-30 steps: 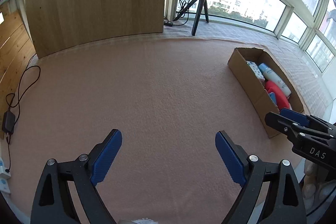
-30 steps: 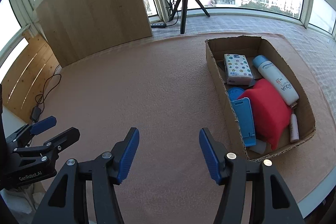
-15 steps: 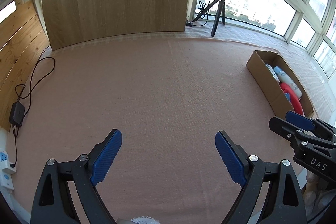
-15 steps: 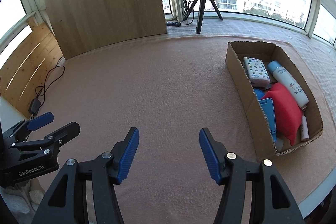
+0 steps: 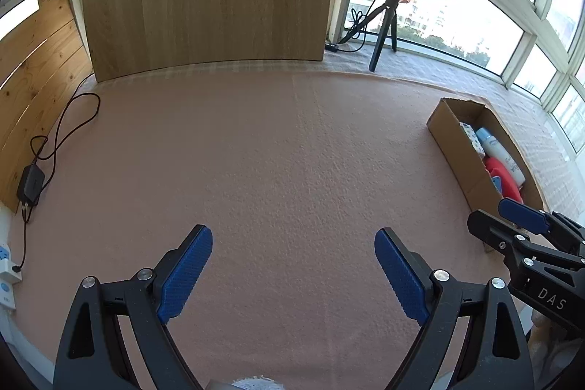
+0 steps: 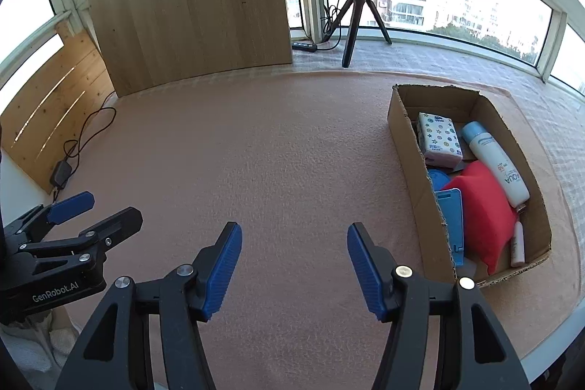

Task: Organize objects

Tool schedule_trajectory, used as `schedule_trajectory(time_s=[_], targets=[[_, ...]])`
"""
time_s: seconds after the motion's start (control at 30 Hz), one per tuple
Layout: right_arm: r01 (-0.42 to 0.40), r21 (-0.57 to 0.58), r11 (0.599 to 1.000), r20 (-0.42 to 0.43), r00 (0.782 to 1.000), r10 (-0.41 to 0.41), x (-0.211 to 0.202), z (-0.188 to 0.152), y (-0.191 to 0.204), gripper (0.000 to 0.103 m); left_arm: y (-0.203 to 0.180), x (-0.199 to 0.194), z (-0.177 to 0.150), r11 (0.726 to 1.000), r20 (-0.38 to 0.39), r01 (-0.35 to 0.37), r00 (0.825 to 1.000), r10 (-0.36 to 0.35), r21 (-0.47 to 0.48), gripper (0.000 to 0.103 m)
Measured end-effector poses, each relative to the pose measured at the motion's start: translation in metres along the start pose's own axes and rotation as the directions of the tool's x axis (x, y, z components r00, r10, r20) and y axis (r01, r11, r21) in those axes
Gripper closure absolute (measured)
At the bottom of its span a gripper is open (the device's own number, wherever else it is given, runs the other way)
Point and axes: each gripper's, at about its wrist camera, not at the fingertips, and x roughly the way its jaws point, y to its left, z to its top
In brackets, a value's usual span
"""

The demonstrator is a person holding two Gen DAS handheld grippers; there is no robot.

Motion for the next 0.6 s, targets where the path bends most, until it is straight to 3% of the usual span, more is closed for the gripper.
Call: schedule_trajectory(time_s=[0.6], targets=[[-0.002, 0.007, 1.0, 0.009, 1.0, 0.002, -0.006, -0.011, -0.011, 0.041, -0.017, -0.004, -0.013, 1.0, -0.021, -0.01, 1.0, 0.011, 0.014, 0.01]])
